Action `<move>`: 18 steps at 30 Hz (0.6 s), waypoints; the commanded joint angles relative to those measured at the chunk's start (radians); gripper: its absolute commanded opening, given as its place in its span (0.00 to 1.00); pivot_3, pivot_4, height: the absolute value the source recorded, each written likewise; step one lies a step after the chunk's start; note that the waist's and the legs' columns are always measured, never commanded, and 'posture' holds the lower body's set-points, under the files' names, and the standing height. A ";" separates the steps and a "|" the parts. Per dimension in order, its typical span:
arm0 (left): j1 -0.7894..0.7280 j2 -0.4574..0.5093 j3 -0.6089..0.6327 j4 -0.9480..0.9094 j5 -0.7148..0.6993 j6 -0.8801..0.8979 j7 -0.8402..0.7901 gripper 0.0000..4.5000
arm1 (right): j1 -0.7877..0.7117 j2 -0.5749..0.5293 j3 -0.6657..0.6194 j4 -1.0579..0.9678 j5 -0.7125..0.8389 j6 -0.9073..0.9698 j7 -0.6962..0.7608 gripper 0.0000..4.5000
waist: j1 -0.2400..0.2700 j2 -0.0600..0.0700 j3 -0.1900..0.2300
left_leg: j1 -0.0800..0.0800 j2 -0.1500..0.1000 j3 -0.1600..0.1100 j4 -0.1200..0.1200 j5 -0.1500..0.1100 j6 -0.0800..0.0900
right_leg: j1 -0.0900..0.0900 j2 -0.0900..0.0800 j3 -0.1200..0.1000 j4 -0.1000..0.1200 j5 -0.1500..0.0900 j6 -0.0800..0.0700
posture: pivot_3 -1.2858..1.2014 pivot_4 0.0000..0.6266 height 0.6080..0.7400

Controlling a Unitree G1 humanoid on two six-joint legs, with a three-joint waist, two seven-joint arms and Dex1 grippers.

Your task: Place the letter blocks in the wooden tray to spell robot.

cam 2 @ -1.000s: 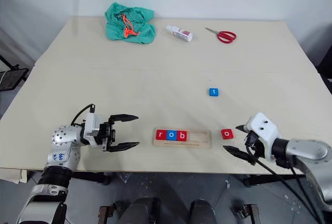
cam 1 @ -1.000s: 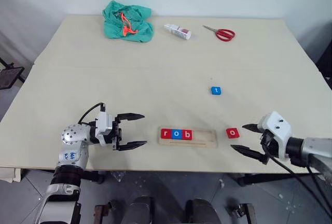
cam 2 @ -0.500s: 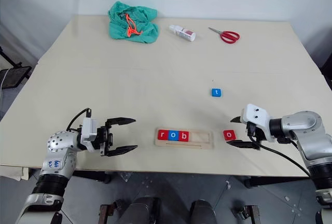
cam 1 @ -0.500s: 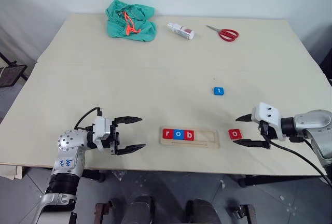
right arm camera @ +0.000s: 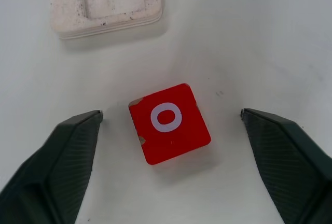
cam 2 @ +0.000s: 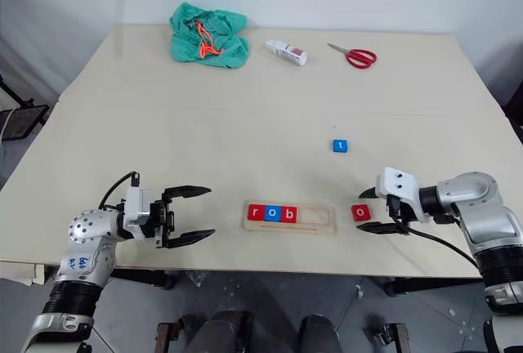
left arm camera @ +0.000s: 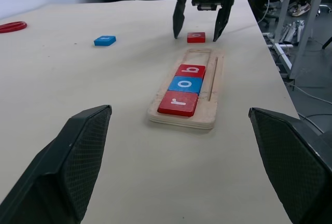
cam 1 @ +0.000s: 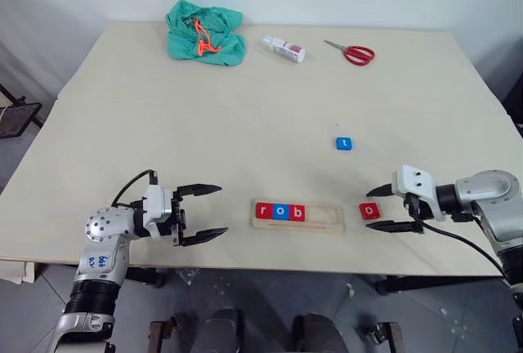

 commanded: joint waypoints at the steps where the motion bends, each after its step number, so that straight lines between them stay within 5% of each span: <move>1: -0.003 0.008 0.019 -0.027 -0.019 -0.003 0.006 1.00 | -0.002 0.000 -0.006 0.003 -0.004 -0.002 0.007 0.66 | -0.001 0.000 0.000 | 0.000 0.000 0.000 0.000 0.000 0.000 | 0.000 0.000 0.000 0.000 0.000 0.000 | 0.52 0.24 1.00; 6: -0.006 0.003 0.016 -0.022 -0.017 -0.008 0.011 1.00 | 0.002 0.003 -0.006 0.008 -0.011 -0.007 -0.005 0.32 | -0.001 0.000 0.000 | 0.000 0.000 0.000 0.000 0.000 0.000 | 0.000 0.000 0.000 0.000 0.000 0.000 | 0.52 0.24 1.00; 18: -0.058 -0.015 0.004 0.037 -0.007 -0.028 0.002 1.00 | -0.014 0.023 -0.085 -0.203 0.060 0.261 -0.170 0.32 | -0.002 0.000 0.000 | 0.000 0.000 0.001 0.000 0.000 0.000 | 0.000 0.000 0.000 0.000 0.000 0.000 | 0.52 0.24 1.00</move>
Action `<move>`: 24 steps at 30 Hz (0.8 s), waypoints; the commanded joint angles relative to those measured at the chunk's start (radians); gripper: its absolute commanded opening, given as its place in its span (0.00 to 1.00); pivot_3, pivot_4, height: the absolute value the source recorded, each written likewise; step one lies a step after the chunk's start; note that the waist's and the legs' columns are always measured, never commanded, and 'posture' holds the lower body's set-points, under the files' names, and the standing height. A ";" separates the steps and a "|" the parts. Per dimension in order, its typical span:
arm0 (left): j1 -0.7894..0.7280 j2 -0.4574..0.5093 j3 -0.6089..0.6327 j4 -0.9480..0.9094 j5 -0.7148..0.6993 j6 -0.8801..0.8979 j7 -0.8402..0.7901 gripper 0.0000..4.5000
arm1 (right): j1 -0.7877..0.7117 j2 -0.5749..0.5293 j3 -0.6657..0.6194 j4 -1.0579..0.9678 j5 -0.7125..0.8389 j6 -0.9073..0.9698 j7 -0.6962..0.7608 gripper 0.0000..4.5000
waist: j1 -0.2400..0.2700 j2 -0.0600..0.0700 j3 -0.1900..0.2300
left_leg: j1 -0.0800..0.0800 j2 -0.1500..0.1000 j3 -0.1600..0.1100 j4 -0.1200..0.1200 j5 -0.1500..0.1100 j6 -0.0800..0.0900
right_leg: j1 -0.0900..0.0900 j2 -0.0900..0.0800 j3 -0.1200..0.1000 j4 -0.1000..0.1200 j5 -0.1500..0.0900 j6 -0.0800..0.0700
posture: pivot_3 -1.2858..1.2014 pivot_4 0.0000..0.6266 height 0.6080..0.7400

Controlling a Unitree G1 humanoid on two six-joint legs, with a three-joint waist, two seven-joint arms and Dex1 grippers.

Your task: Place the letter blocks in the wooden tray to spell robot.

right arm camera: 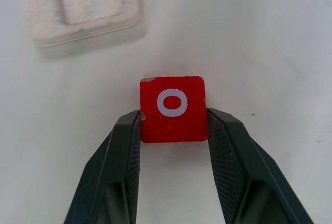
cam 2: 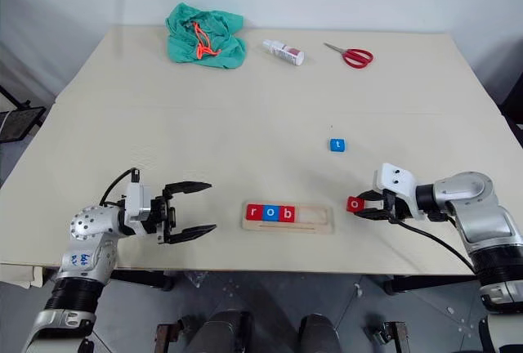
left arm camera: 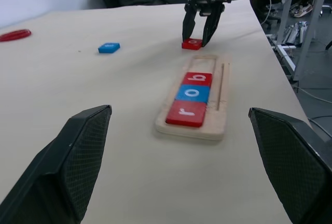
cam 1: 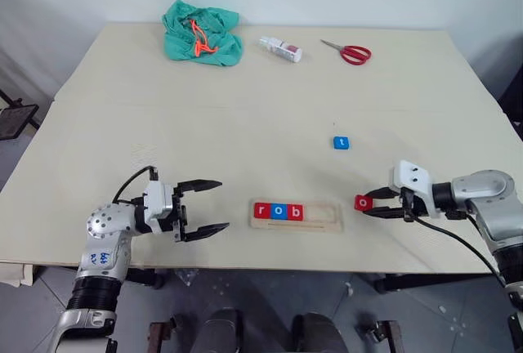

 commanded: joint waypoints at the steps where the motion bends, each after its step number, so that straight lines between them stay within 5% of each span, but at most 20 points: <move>1: -0.017 -0.009 0.003 0.020 -0.007 -0.018 -0.008 1.00 | -0.004 0.006 -0.082 -0.156 0.064 0.127 -0.067 0.32 | 0.000 0.000 0.000 | 0.000 0.000 0.000 0.000 0.000 0.000 | 0.000 0.000 0.000 0.000 0.000 0.000 | 0.52 0.24 1.00; 7: -0.037 -0.019 -0.002 0.048 -0.006 -0.023 -0.025 1.00 | 0.010 0.040 -0.122 -0.363 0.145 0.315 -0.160 0.32 | 0.003 0.000 0.000 | 0.000 0.000 -0.001 0.000 0.000 0.000 | 0.000 0.000 0.000 0.000 0.000 0.000 | 0.52 0.24 1.00; 13: -0.087 -0.024 -0.012 0.112 -0.001 -0.040 -0.063 1.00 | 0.037 0.043 -0.033 -0.576 0.202 0.476 -0.177 0.32 | 0.007 0.000 0.000 | -0.001 0.000 -0.001 0.000 0.000 0.000 | 0.000 0.000 0.000 0.000 0.000 0.000 | 0.52 0.24 1.00; 24: -0.067 -0.002 -0.030 0.106 -0.005 -0.024 -0.137 1.00 | 0.049 0.041 0.082 -0.518 0.118 0.417 -0.190 0.32 | 0.002 0.000 0.000 | -0.001 -0.001 -0.001 0.000 0.000 0.000 | -0.001 0.000 0.000 0.000 0.000 0.000 | 0.52 0.24 1.00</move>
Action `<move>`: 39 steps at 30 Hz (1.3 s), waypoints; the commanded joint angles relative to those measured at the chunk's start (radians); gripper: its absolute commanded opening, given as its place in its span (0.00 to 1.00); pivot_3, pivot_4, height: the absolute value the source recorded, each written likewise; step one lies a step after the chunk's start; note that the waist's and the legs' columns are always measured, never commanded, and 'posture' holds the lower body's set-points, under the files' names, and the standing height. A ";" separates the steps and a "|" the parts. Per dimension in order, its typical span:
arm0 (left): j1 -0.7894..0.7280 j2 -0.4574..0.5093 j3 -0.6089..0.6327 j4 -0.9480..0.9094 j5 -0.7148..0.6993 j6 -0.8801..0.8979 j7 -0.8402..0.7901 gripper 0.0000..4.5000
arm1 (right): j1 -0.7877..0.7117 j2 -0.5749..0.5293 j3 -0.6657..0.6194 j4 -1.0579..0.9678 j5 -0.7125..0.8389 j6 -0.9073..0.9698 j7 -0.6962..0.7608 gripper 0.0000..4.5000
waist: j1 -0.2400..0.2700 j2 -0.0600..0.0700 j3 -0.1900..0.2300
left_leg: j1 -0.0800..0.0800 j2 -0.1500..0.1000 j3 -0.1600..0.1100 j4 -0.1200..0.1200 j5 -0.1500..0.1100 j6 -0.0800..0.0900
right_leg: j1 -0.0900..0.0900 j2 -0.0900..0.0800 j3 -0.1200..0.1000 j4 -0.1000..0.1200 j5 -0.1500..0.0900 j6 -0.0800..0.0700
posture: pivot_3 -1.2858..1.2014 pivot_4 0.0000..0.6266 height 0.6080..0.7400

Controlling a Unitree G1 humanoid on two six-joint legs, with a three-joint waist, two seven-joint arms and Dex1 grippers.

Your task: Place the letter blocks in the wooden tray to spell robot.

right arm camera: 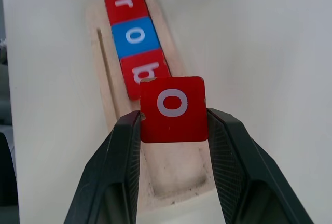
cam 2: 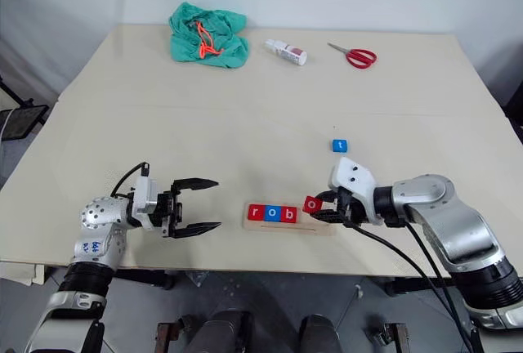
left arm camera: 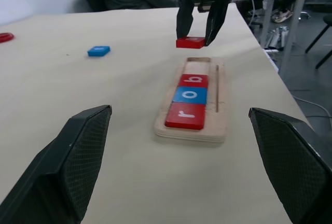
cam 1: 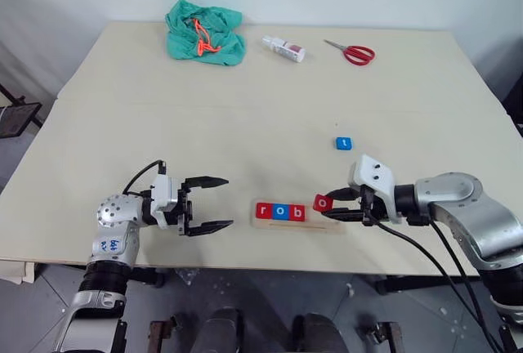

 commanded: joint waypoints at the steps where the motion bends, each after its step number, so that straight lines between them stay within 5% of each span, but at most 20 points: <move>1: 0.015 0.021 -0.005 -0.028 -0.005 0.001 -0.032 1.00 | -0.006 -0.009 0.026 0.025 -0.041 -0.043 0.002 0.32 | -0.001 0.000 0.000 | 0.000 0.000 0.000 0.000 0.000 0.000 | 0.000 0.000 0.000 0.000 0.000 0.000 | 0.52 0.24 1.00; 37: 0.017 0.021 -0.014 0.006 0.007 -0.058 -0.044 1.00 | -0.095 0.056 0.129 0.104 -0.130 -0.129 0.084 0.32 | -0.002 0.000 0.000 | 0.000 0.000 0.000 0.000 0.000 0.000 | 0.000 0.000 0.000 0.000 0.000 0.000 | 0.52 0.24 1.00; 39: 0.018 0.020 -0.013 0.008 0.008 -0.060 -0.041 1.00 | -0.094 0.052 0.129 0.104 -0.133 -0.137 0.090 0.49 | -0.002 0.000 0.000 | 0.000 0.000 0.000 0.000 0.000 0.000 | 0.000 0.000 0.000 0.000 0.000 0.000 | 0.52 0.24 1.00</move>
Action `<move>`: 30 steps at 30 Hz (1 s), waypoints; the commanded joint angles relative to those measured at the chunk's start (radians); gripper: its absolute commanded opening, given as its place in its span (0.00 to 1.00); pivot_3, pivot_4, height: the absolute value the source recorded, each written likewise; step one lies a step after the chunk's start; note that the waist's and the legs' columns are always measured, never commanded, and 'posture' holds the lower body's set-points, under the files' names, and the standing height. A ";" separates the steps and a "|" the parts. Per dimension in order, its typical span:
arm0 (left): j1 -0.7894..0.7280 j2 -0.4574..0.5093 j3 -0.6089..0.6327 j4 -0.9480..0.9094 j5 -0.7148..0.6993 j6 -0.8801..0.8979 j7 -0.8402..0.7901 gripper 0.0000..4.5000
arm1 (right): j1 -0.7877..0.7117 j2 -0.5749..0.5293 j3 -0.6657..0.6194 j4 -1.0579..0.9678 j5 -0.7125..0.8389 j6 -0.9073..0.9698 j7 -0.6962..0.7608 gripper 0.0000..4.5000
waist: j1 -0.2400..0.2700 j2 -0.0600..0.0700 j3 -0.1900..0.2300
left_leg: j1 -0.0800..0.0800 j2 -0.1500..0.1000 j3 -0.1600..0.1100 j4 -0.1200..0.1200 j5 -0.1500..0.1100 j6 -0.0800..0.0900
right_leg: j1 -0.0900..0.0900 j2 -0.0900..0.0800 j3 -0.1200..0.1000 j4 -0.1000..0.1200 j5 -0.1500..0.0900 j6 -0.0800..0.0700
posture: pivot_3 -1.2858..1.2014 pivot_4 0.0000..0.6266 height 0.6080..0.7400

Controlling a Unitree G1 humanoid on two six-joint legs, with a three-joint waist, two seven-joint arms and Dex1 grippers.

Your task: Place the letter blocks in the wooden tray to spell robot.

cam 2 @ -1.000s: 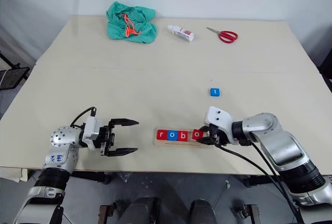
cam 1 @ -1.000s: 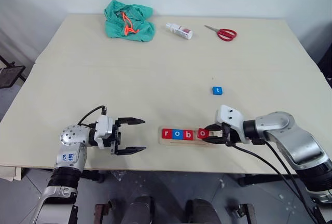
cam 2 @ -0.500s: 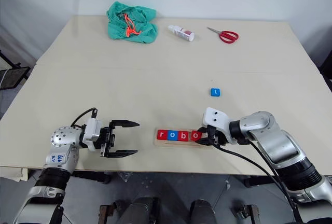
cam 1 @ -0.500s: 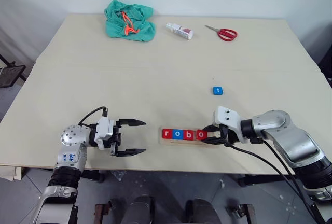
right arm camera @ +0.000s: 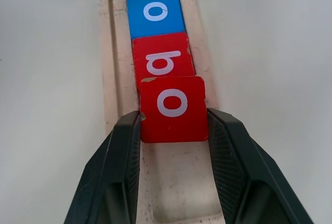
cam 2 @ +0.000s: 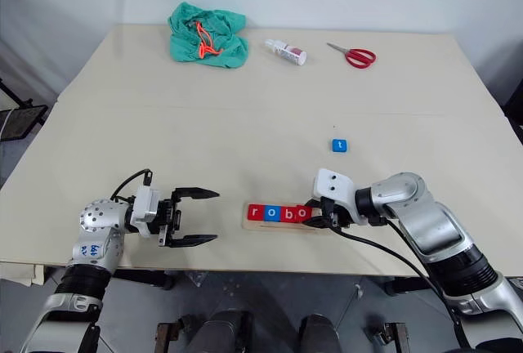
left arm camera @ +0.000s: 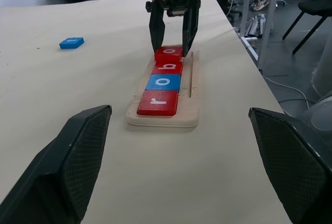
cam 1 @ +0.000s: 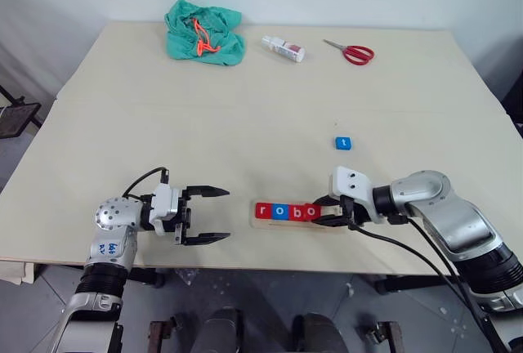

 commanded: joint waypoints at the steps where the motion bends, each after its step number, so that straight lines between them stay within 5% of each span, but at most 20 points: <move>1: 0.008 -0.001 0.012 -0.002 0.000 -0.017 0.008 1.00 | -0.009 -0.005 -0.002 -0.002 -0.005 -0.021 0.014 0.55 | 0.000 0.000 0.000 | 0.000 0.000 0.000 0.000 0.000 0.000 | 0.000 0.000 0.000 0.000 0.000 0.000 | 0.52 0.24 1.00; 7: 0.005 -0.003 0.012 0.008 -0.001 -0.025 0.015 1.00 | -0.011 -0.018 -0.023 0.003 -0.011 -0.029 0.017 1.00 | 0.000 0.000 0.000 | 0.000 0.000 0.000 0.000 0.000 0.000 | 0.000 0.000 0.000 0.000 0.000 0.000 | 0.52 0.24 1.00; 16: -0.003 -0.007 0.011 0.024 -0.001 -0.036 0.021 1.00 | 0.014 -0.039 -0.143 -0.072 0.068 0.101 -0.021 1.00 | 0.001 0.000 0.000 | 0.000 0.000 0.000 0.000 0.000 0.000 | 0.000 0.000 0.000 0.000 0.000 0.000 | 0.52 0.24 1.00; 19: -0.002 -0.008 0.011 0.025 0.000 -0.037 0.021 1.00 | 0.081 -0.076 -0.186 -0.104 0.079 0.108 -0.028 0.86 | 0.006 0.000 0.000 | 0.000 0.000 0.000 0.000 0.000 0.000 | 0.000 0.000 0.000 0.000 0.000 0.000 | 0.52 0.24 1.00; 30: -0.010 -0.017 0.008 0.031 0.004 -0.036 0.024 1.00 | 0.131 -0.043 -0.154 -0.132 0.073 0.148 -0.104 0.00 | 0.001 0.000 0.000 | 0.000 0.000 0.001 0.000 0.000 0.000 | 0.000 0.000 0.000 0.000 0.000 0.000 | 0.52 0.24 1.00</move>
